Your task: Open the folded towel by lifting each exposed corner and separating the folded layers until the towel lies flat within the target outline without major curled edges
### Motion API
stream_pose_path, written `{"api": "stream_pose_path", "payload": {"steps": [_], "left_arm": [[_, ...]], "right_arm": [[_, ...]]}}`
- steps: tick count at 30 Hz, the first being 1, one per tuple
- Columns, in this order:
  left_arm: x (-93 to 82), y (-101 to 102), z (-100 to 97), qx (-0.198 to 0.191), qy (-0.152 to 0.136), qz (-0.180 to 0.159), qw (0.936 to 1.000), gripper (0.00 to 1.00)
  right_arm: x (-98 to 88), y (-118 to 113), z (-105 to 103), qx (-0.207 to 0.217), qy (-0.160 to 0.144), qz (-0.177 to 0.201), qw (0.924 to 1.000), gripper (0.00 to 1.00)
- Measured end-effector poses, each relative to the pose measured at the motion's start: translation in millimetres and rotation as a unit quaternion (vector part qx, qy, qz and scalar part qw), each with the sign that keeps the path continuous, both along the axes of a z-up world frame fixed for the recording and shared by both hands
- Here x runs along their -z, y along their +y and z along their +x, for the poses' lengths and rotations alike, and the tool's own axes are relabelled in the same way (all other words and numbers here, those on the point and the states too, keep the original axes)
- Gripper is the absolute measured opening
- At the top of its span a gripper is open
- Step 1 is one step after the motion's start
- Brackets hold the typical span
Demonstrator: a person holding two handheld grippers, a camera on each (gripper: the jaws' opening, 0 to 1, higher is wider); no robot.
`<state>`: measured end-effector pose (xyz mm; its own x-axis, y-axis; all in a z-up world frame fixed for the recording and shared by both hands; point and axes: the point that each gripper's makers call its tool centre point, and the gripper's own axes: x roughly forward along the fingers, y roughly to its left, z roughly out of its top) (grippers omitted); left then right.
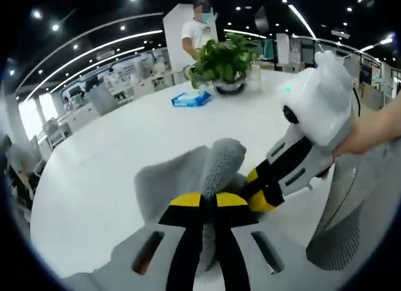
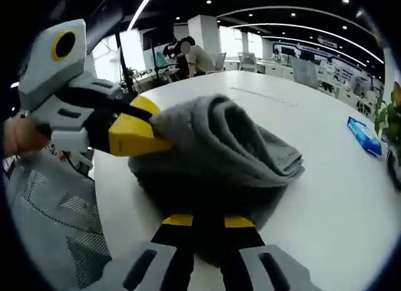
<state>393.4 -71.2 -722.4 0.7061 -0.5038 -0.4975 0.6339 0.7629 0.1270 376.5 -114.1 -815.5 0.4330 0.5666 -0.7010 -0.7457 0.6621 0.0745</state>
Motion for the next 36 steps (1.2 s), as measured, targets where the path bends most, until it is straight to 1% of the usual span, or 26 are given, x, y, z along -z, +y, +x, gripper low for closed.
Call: {"api": "stream_pose_path", "payload": {"steps": [1,2,3,5,8,10,13,17,24,29,32,36], "left_arm": [[-1.0,2,0.6,-0.003,0.0,-0.001,1.0,0.03],[-2.1,4,1.3,-0.008,-0.001,-0.004,1.0,0.03],[-3.6,6,2.4,-0.013,-0.003,-0.008,0.9999,0.03],[-5.7,11,4.4,-0.022,-0.004,-0.016,0.9996,0.03],[-7.7,17,6.5,-0.031,-0.007,-0.021,0.9993,0.04],[-9.1,20,7.7,-0.035,-0.011,-0.021,0.9991,0.04],[-11.4,25,8.8,-0.043,-0.016,-0.021,0.9987,0.04],[-15.3,35,9.2,-0.061,-0.016,-0.03,0.9976,0.04],[-22.3,49,6.8,-0.079,-0.024,-0.031,0.9961,0.03],[-24.1,56,7.8,-0.091,-0.027,-0.033,0.9949,0.03],[-26.0,60,9.3,-0.093,-0.031,-0.029,0.9948,0.03],[-30.6,66,14.1,-0.089,-0.044,-0.012,0.995,0.03]], "right_arm": [[0.2,1,1,0.0,-0.004,0.004,1.0,0.1],[-4.6,2,0,-0.001,-0.009,0.013,0.9999,0.09],[-5.2,2,0,-0.006,-0.01,0.009,0.9999,0.08],[-3.2,0,2,-0.026,-0.03,-0.007,0.9992,0.05],[-3.1,1,0,-0.023,-0.03,-0.002,0.9993,0.05],[-3.2,2,-1,-0.032,-0.041,-0.01,0.9986,0.05],[-3.3,1,-2,-0.036,-0.043,-0.015,0.9983,0.04],[-3.2,0,-4,-0.036,-0.037,-0.015,0.9985,0.04],[-3.3,-3,-8,-0.034,-0.023,-0.016,0.999,0.04],[-3.2,-5,-11,-0.029,-0.012,-0.015,0.9994,0.04],[-2.6,-6,-12,-0.028,-0.007,-0.013,0.9995,0.04],[-2.6,-6,-12,-0.028,-0.005,-0.012,0.9995,0.04]]}}
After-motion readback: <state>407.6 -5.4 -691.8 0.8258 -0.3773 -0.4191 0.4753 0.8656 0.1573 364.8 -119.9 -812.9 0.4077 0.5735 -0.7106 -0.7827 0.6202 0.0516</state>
